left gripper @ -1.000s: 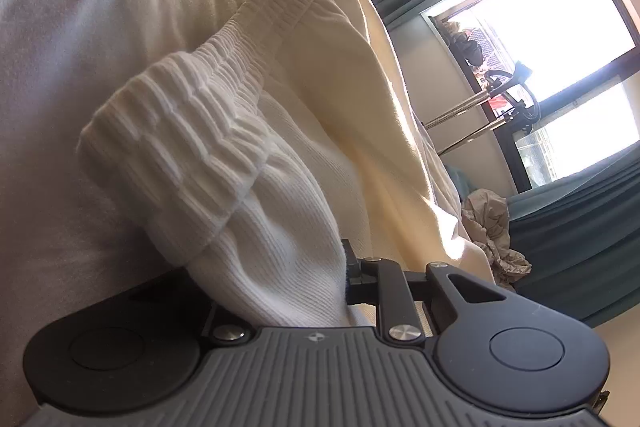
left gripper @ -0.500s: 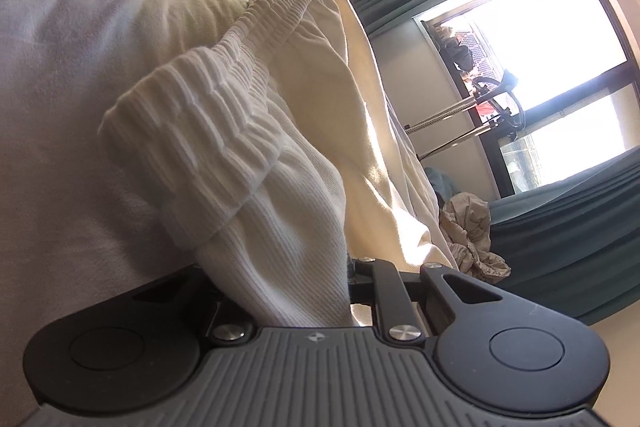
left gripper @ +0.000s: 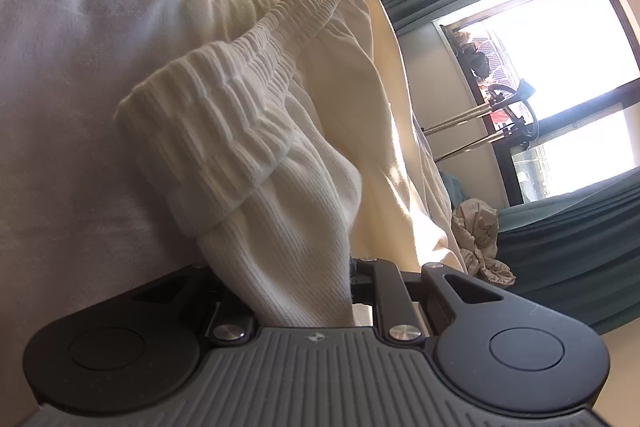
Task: Fold clothes
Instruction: 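Grasp the striped leg hem with the right gripper while the left gripper holds the waistband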
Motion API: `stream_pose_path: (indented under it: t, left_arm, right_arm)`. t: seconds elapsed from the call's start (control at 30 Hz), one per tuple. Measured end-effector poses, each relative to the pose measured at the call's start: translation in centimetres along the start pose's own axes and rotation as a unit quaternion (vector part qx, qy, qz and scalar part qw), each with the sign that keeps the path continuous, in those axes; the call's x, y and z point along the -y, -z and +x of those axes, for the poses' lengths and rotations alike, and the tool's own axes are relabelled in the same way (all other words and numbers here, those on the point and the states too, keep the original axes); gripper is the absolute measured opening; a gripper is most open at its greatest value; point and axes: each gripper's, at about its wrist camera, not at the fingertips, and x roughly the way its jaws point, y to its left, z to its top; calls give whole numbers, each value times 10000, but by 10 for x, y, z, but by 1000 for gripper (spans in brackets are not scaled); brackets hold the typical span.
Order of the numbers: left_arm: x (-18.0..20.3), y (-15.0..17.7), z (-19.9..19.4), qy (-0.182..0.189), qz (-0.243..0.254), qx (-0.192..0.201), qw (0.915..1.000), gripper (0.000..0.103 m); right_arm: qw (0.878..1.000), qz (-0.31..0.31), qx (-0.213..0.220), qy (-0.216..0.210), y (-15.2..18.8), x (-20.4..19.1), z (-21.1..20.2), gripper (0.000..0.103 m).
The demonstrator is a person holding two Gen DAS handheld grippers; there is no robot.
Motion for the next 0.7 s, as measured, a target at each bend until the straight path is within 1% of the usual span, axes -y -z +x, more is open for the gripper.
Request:
stream_pose_path:
  t: [0.03,0.1,0.17,0.23,0.3,0.33,0.4,0.47,0.5,0.57,0.63,0.7]
  left_arm:
    - [0,1,0,1,6,19,10000,20]
    - [-1,3,1,-51,2,49,10000,20]
    - [-2,3,2,-36,-82,42,10000,20]
    - [-3,2,3,-9,-145,29,9999,20]
    - [-4,3,3,-21,-164,25,9999,22]
    - [-4,4,2,-22,-183,21,9998,23]
    - [-5,7,-1,-11,-237,37,9997,23]
    - [-4,8,-2,-7,-305,42,9995,23]
    - [-4,8,-3,-10,-347,51,9994,23]
    - [-4,9,-5,-14,-380,69,9993,23]
    - [-6,10,-8,-2,-437,57,9990,23]
    - [-8,11,-10,23,-529,33,9986,23]
  right_arm:
    - [9998,172,106,22,-5,6,2,51]
    - [9992,328,205,96,-11,13,13,51]
    - [9987,402,312,58,-16,15,23,51]
    - [9986,274,442,-25,-23,13,30,51]
    - [9978,158,646,63,-30,9,33,49]
    - [9969,263,741,62,-32,12,32,49]
    - [9934,822,800,-37,-30,24,25,49]
    - [9889,1336,643,-73,-24,34,15,52]
    - [9903,1277,543,56,-22,33,13,55]
    - [9908,1159,543,444,-19,30,8,55]
    - [9869,1387,724,385,-18,34,-1,56]
    - [9860,1202,964,639,-23,32,-6,58]
